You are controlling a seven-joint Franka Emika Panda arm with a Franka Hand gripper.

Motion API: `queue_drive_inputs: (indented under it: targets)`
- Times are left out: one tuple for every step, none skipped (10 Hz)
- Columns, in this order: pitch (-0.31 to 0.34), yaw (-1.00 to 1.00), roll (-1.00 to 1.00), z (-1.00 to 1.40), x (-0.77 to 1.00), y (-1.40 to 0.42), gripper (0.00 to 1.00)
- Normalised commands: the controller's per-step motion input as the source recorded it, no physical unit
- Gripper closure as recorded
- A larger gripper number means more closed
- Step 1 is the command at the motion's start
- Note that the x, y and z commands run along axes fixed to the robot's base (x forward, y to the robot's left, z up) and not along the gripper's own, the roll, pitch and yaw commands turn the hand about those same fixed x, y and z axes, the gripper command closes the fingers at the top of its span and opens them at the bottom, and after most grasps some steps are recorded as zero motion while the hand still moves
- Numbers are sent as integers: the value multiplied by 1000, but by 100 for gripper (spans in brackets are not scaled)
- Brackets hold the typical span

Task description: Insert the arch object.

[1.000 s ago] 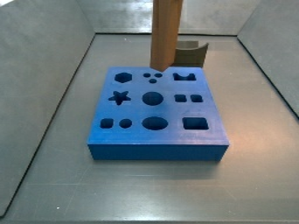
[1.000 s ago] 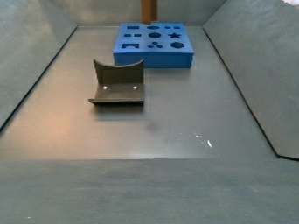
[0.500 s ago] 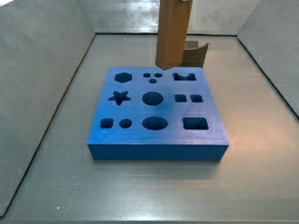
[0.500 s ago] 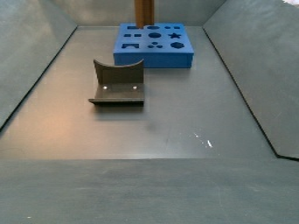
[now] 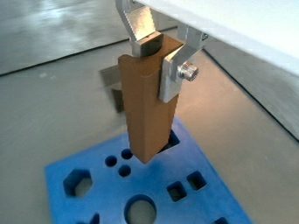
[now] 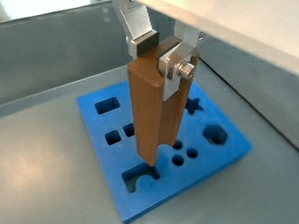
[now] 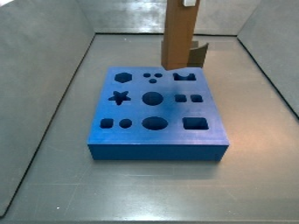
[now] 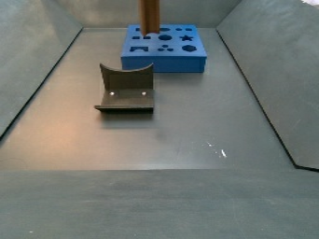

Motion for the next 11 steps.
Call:
queue_drive_inputs:
  targets:
    - [-3,-840,94,-323,329,77,100]
    - [-16,-791,87,-366,383,74,100]
    - [-16,-706,69,-383,471,49,100]
    - [0,-574,87,-343,534,0,100]
    - [19,-443,107,-251,417,0,100]
    - [27,-440,100,-209,369,9,100]
    - [37,-429,127,-120,289,69,100]
    - [31,0,0,-163,14,91,100]
    - [9,0,49,-174,0,37,100]
    - [0,-129,44,-283,0,0,100]
    - [-51,0,-36,-360,-209,0,100]
